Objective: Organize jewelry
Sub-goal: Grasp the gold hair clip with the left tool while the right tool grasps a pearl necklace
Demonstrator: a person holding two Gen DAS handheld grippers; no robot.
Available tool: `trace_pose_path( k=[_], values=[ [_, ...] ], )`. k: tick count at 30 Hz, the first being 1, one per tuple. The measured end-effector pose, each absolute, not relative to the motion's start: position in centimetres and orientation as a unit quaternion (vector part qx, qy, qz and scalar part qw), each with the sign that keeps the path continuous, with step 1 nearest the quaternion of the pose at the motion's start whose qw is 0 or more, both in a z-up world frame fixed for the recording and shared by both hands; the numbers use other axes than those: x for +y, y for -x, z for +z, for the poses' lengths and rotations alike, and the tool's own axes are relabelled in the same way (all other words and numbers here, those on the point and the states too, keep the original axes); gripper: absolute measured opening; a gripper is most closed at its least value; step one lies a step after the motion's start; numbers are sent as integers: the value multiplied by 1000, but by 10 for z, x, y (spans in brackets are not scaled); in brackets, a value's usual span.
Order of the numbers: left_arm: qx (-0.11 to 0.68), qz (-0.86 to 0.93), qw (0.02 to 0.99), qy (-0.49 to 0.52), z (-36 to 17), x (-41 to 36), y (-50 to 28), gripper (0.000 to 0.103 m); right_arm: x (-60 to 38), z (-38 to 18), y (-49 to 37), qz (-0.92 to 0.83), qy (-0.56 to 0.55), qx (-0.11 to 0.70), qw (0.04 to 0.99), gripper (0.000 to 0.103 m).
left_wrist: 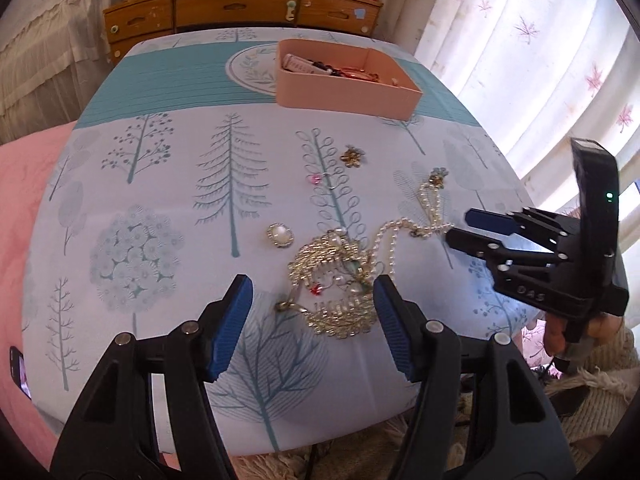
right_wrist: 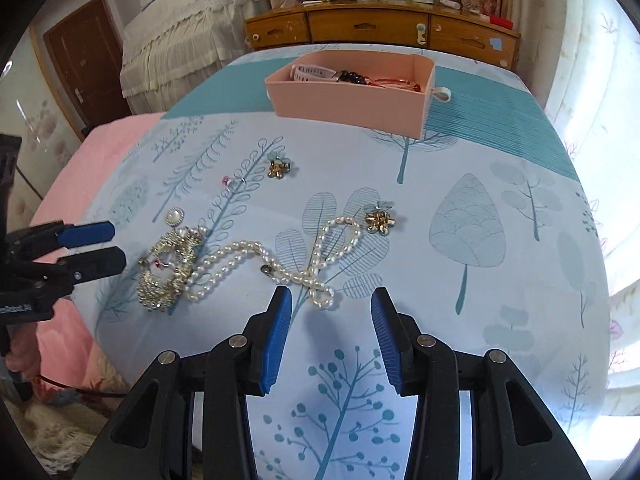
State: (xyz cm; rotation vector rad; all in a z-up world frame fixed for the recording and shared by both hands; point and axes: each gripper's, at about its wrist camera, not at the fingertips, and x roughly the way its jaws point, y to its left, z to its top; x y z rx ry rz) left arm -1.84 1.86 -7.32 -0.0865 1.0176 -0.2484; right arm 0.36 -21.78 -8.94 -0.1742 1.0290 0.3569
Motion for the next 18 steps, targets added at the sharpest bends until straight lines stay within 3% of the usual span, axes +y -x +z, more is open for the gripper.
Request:
trace_pose_path(
  k=[6,8,9,10,18],
  values=[
    [496,-141,857,9,-73,-11,14,60,-195,-97,-10,184,143,468,852,39],
    [500,-144,854,-3,-75,-20,11,60,-189,-96,-8,193,154,459,853,28],
    [502,-143,853,-6,-77,-24,10,60,-188,-97,-8,195,160,455,854,13],
    [505,-142,851,-7,-78,-26,8,60,-186,-97,-7,190,168,451,856,6],
    [520,-129,844,-14,-84,-37,1,56,-235,-69,-3,170,56,457,871,5]
  ],
)
